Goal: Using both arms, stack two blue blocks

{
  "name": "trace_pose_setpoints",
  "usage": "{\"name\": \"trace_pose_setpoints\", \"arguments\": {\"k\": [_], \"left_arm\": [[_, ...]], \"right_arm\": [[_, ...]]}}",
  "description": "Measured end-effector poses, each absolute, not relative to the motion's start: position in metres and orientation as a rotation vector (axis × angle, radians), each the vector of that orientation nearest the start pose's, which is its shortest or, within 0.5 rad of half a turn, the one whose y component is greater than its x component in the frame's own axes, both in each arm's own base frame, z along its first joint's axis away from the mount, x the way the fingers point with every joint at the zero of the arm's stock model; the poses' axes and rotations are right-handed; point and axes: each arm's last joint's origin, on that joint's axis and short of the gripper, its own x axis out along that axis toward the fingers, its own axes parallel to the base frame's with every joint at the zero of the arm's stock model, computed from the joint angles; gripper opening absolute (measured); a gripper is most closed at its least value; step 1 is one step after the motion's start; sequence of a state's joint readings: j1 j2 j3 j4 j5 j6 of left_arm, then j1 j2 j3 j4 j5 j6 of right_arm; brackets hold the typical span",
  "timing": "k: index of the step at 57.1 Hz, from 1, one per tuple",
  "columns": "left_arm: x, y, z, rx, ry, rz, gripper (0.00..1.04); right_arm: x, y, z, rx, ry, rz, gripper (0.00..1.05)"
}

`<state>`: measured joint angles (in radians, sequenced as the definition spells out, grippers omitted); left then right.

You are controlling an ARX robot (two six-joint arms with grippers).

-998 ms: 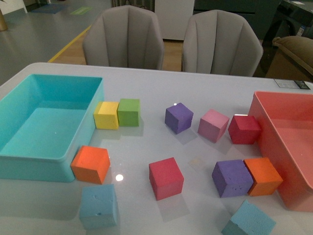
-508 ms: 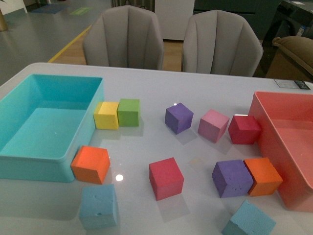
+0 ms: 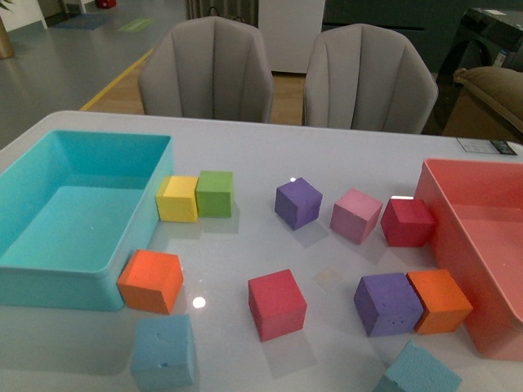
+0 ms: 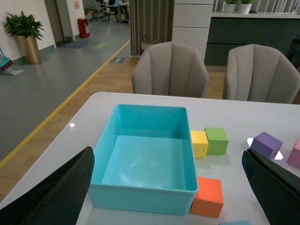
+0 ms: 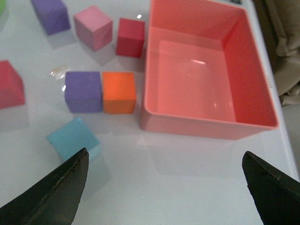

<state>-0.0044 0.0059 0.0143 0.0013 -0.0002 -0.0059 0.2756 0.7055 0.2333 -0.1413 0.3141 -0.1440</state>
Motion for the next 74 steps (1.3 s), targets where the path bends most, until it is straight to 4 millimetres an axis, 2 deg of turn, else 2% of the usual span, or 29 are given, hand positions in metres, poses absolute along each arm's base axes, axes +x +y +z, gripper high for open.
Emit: {"name": "trace_pose_setpoints", "arguments": {"k": [15,24,38,56,74], "left_arm": [[0.097,0.000,0.168,-0.006,-0.010,-0.004,0.96],[0.097,0.000,0.168,-0.006,-0.010,-0.004,0.96],[0.097,0.000,0.168,-0.006,-0.010,-0.004,0.96],[0.097,0.000,0.168,-0.006,-0.010,-0.004,0.96],[0.097,0.000,0.168,-0.006,-0.010,-0.004,0.96]], "right_arm": [[0.187,0.066,0.127,-0.521,0.818,0.238,0.96],[0.207,0.080,0.108,-0.546,0.927,0.382,0.96],[0.233,0.081,0.077,-0.587,1.079,0.458,0.96],[0.260,0.070,0.055,-0.588,1.140,0.482,0.96],[0.278,0.075,0.035,-0.613,1.194,0.512,0.96]]}}
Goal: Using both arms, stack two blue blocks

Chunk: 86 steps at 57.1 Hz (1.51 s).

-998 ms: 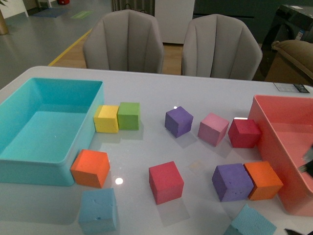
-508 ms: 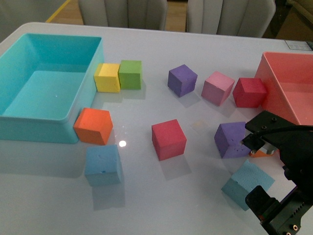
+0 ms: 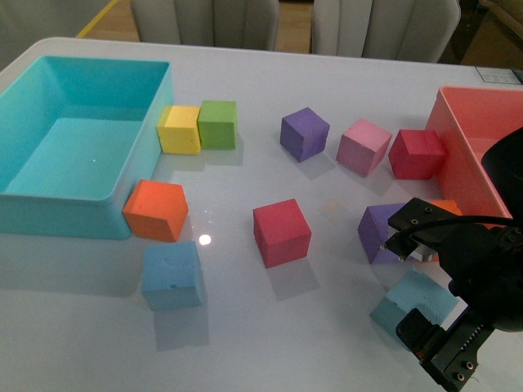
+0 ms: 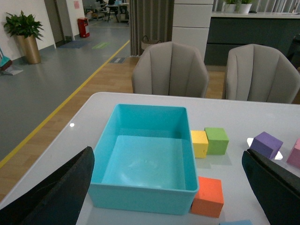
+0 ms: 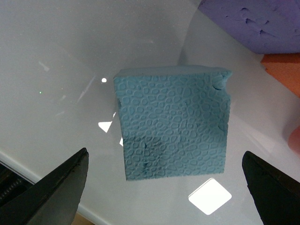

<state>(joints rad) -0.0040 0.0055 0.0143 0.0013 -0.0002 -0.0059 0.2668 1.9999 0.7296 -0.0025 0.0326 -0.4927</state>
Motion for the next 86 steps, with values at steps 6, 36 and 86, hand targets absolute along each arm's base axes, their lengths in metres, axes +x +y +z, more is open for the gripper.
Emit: {"name": "trace_pose_setpoints", "arguments": {"k": [6,36,86], "left_arm": [[0.097,0.000,0.168,-0.006,-0.010,-0.004,0.96],[0.097,0.000,0.168,-0.006,-0.010,-0.004,0.96],[0.097,0.000,0.168,-0.006,-0.010,-0.004,0.96]], "right_arm": [[0.285,0.077,0.026,-0.614,1.209,0.514,0.96],[0.286,0.081,0.017,-0.638,1.236,0.556,0.51],[0.417,0.186,0.108,-0.500,0.997,0.496,0.40]]}}
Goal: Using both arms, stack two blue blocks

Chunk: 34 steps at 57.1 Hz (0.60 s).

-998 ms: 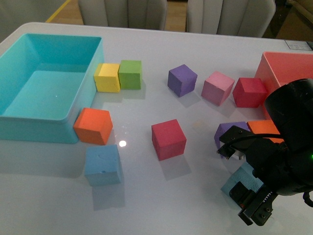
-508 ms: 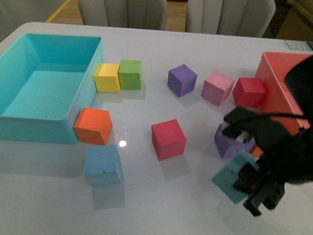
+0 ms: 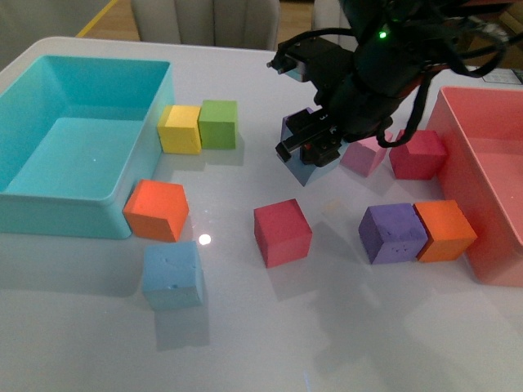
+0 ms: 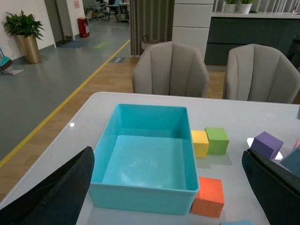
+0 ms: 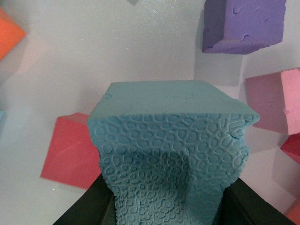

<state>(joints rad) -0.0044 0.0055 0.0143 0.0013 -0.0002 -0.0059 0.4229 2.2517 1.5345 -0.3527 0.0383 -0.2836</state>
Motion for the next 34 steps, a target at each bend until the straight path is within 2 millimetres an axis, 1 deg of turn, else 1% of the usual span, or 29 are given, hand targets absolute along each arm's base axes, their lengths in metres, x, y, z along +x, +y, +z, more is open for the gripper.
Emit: {"name": "trace_pose_setpoints", "arguments": {"k": [5,13,22,34], "left_arm": [[0.097,0.000,0.168,-0.006,-0.010,-0.004,0.96],[0.097,0.000,0.168,-0.006,-0.010,-0.004,0.96],[0.097,0.000,0.168,-0.006,-0.010,-0.004,0.96],[0.097,0.000,0.168,-0.006,-0.010,-0.004,0.96]], "right_arm": [[0.430,0.193,0.097,-0.504,1.025,0.474,0.40],[0.443,0.203,0.084,-0.506,1.052,0.465,0.40],[0.454,0.215,0.071,-0.513,1.069,0.466,0.40],[0.460,0.219,0.050,-0.528,1.111,0.460,0.40]]}}
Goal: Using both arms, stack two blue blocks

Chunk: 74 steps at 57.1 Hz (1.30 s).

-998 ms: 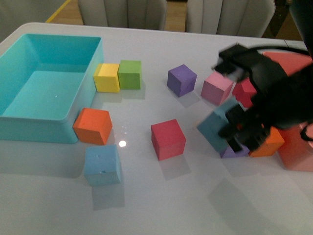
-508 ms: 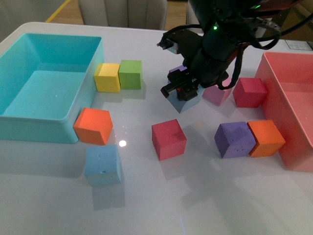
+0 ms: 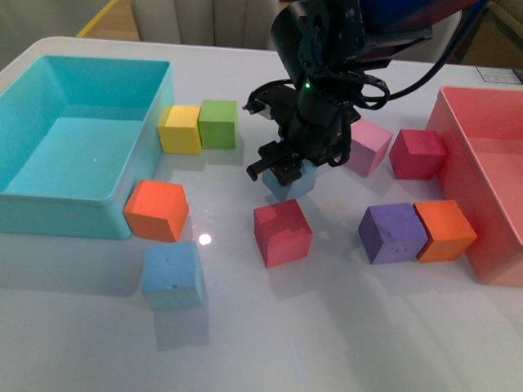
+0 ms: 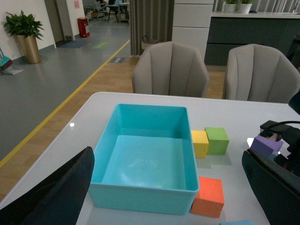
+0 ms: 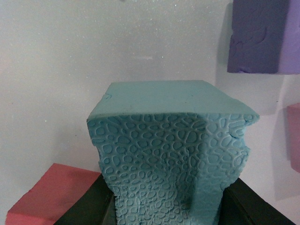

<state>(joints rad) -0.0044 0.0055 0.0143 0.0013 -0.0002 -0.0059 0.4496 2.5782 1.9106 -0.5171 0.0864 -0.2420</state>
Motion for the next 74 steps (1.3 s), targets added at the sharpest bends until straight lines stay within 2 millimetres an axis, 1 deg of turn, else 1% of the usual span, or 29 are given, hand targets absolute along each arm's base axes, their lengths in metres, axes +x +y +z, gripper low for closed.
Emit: {"name": "trace_pose_setpoints", "arguments": {"k": [10,18,20,23,35,38,39,43,50,56,62,64,70,73,74], "left_arm": [[0.097,0.000,0.168,-0.006,-0.010,-0.004,0.96],[0.097,0.000,0.168,-0.006,-0.010,-0.004,0.96],[0.097,0.000,0.168,-0.006,-0.010,-0.004,0.96],[0.097,0.000,0.168,-0.006,-0.010,-0.004,0.96],[0.097,0.000,0.168,-0.006,-0.010,-0.004,0.96],[0.097,0.000,0.168,-0.006,-0.010,-0.004,0.96],[0.097,0.000,0.168,-0.006,-0.010,-0.004,0.96],[0.097,0.000,0.168,-0.006,-0.010,-0.004,0.96],[0.097,0.000,0.168,-0.006,-0.010,-0.004,0.96],[0.097,0.000,0.168,-0.006,-0.010,-0.004,0.96],[0.097,0.000,0.168,-0.006,-0.010,-0.004,0.96],[0.097,0.000,0.168,-0.006,-0.010,-0.004,0.96],[0.097,0.000,0.168,-0.006,-0.010,-0.004,0.96],[0.097,0.000,0.168,-0.006,-0.010,-0.004,0.96],[0.097,0.000,0.168,-0.006,-0.010,-0.004,0.96]], "right_arm": [[0.460,0.219,0.037,-0.527,1.135,0.455,0.39],[0.461,0.219,0.037,-0.518,1.122,0.452,0.40],[0.461,0.219,0.037,-0.517,1.119,0.452,0.41],[0.462,0.219,0.037,-0.513,1.112,0.450,0.51],[0.459,0.215,0.032,-0.499,1.104,0.450,0.83],[0.458,0.214,0.033,-0.496,1.101,0.452,0.89],[0.457,0.213,0.034,-0.493,1.096,0.452,0.93],[0.455,0.211,0.039,-0.481,1.082,0.461,0.97],[0.454,0.207,0.063,-0.452,1.013,0.468,0.96],[0.451,0.201,0.091,-0.420,0.926,0.468,0.96],[0.444,0.191,0.122,-0.353,0.824,0.482,0.96],[0.438,0.185,0.134,-0.323,0.778,0.490,0.96],[0.421,0.168,0.159,-0.254,0.674,0.487,0.96],[0.407,0.156,0.173,-0.203,0.612,0.479,0.96],[0.399,0.149,0.179,-0.174,0.583,0.473,0.96]]}}
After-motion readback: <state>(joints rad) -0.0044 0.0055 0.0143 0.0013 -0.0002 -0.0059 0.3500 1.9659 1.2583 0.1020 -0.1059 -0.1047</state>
